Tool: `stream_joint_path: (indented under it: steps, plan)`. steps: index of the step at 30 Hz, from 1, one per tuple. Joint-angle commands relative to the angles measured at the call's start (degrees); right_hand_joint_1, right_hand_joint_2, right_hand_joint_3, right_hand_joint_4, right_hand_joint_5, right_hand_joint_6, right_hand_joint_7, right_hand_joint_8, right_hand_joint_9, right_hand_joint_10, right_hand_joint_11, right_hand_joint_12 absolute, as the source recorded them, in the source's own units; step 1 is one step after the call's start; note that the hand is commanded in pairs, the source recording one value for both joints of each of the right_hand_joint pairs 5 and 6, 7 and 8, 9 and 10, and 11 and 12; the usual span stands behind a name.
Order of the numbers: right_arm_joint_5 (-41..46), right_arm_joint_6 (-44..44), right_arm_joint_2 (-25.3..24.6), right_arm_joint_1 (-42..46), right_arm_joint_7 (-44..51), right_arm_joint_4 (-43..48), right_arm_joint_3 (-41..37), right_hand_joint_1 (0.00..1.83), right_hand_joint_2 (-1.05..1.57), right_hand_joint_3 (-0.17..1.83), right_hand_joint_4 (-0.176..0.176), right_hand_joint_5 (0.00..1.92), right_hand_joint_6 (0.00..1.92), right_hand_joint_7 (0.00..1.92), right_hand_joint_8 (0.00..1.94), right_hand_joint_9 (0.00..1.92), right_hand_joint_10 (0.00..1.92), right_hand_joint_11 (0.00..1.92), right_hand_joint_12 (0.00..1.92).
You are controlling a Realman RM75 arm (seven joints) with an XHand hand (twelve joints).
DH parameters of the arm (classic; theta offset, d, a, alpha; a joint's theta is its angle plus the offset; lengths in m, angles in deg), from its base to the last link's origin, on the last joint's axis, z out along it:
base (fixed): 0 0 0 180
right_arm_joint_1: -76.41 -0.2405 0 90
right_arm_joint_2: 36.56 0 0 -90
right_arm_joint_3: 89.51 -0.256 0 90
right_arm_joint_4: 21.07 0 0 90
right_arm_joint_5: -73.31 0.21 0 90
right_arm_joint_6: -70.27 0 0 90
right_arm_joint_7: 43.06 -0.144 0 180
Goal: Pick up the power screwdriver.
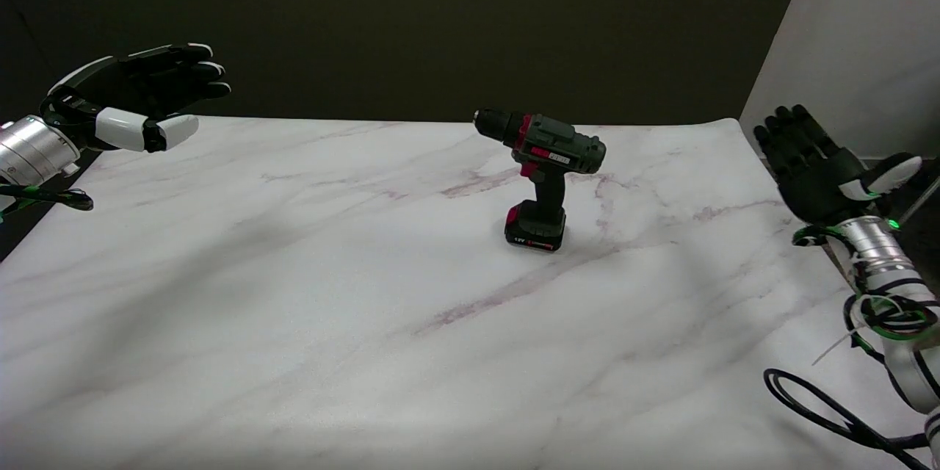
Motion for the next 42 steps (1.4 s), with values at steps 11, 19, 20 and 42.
stream_joint_path:
  steps: [11, 19, 20, 42]
  plan:
    - [-13.35, -0.60, -0.47, -15.61, 0.00, -7.25, 23.17, 1.07, -0.49, 0.29, -0.176, 0.00, 0.00, 0.16, 0.16, 0.19, 0.19, 0.18, 0.18]
    - [-17.90, -1.06, -1.74, -16.35, 0.00, -7.72, 24.22, 1.07, -0.51, 0.30, -0.176, 0.00, 0.00, 0.21, 0.21, 0.22, 0.22, 0.20, 0.20]
    - [-19.09, -1.29, -1.84, -16.20, 0.00, -7.52, 24.12, 1.07, -0.51, 0.29, -0.176, 0.00, 0.00, 0.21, 0.21, 0.23, 0.23, 0.21, 0.21]
    - [-36.04, -7.50, -4.00, -14.45, 0.08, 0.99, 24.11, 1.04, -0.46, 0.31, -0.163, 0.03, 0.03, 0.34, 0.34, 0.26, 0.26, 0.19, 0.19]
